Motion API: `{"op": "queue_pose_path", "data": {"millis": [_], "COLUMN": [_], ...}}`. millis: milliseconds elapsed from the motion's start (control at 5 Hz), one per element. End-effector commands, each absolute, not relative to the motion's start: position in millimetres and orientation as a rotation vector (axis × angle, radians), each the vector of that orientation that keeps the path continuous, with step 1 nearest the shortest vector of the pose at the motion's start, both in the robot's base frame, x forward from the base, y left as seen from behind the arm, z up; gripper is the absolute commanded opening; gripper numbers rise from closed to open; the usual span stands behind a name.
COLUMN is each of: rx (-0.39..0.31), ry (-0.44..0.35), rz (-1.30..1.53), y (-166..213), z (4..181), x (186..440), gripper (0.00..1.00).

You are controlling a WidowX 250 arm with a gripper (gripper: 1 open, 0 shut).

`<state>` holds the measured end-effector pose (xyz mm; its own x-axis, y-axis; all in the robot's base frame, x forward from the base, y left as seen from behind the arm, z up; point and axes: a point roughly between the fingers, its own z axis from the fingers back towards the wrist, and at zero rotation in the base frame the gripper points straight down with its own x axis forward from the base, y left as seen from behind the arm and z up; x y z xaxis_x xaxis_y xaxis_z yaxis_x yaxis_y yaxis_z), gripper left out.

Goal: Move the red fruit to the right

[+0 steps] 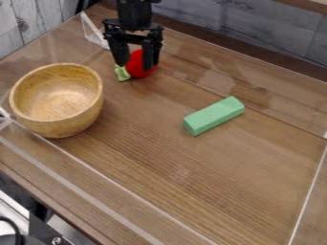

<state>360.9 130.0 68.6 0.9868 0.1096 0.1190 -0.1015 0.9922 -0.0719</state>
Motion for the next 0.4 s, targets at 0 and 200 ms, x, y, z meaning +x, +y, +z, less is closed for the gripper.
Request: {"op": "queue_pose_path", "data": {"millis": [0, 200], "rx": [-0.047, -0.049], "ry": [-0.177, -0.186], "rz": [0.099, 0.103], "y": [129.6, 129.5], "z": [91.1, 97.2], "x": [364.0, 363.0], "gripper": [0.00, 0.00]}}
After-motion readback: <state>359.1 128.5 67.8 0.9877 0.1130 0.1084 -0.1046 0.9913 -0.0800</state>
